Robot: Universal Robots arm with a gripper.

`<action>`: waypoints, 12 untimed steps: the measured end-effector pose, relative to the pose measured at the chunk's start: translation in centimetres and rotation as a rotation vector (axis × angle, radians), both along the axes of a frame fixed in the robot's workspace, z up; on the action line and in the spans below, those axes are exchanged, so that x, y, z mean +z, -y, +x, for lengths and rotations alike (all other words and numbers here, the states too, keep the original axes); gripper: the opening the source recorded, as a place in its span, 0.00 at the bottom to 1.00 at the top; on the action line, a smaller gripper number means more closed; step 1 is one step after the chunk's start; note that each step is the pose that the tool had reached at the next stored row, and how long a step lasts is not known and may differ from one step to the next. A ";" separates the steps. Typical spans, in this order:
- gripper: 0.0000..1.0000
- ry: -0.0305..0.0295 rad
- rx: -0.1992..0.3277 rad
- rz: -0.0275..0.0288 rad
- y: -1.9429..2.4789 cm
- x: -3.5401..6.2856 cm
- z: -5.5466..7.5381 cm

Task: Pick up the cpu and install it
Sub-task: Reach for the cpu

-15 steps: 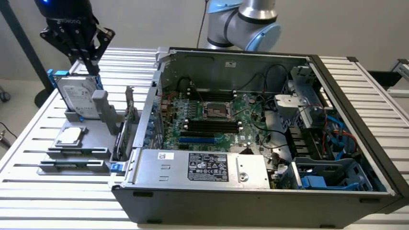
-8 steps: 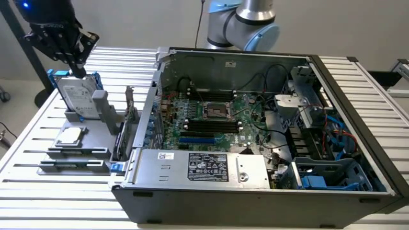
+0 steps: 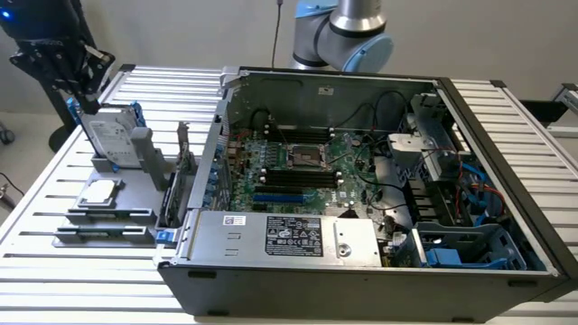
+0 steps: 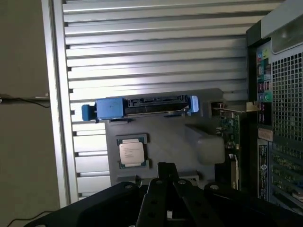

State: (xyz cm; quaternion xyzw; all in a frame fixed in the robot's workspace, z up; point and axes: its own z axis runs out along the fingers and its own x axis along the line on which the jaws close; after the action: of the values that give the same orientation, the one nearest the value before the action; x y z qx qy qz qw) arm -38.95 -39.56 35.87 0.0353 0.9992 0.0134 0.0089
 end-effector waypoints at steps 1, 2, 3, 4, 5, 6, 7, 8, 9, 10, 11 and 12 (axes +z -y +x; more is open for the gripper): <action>0.11 0.0000 0.000 -0.0002 -0.02 -0.10 -0.4; 0.11 -0.0002 0.000 -0.0004 -0.04 -0.19 -0.9; 0.11 -0.0006 0.000 -0.0006 -0.04 -0.27 -1.3; 0.11 -0.0010 0.000 -0.0006 -0.04 -0.35 -1.8; 0.11 -0.0017 0.000 -0.0006 -0.04 -0.40 -2.2; 0.11 -0.0030 0.001 -0.0007 -0.04 -0.43 -2.4; 0.11 -0.0034 0.001 -0.0006 -0.04 -0.43 -2.4; 0.11 -0.0034 0.001 -0.0006 -0.04 -0.43 -2.4; 0.11 -0.0034 0.001 -0.0006 -0.04 -0.43 -2.4; 0.11 -0.0036 0.001 -0.0007 -0.04 -0.43 -2.4; 0.11 -0.0036 0.001 -0.0007 -0.04 -0.43 -2.4; 0.11 -0.0036 0.001 -0.0007 -0.04 -0.43 -2.4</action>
State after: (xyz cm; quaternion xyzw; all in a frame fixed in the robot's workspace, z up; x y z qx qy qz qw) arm -41.33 -39.53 35.44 0.0348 0.9993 0.0130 0.0071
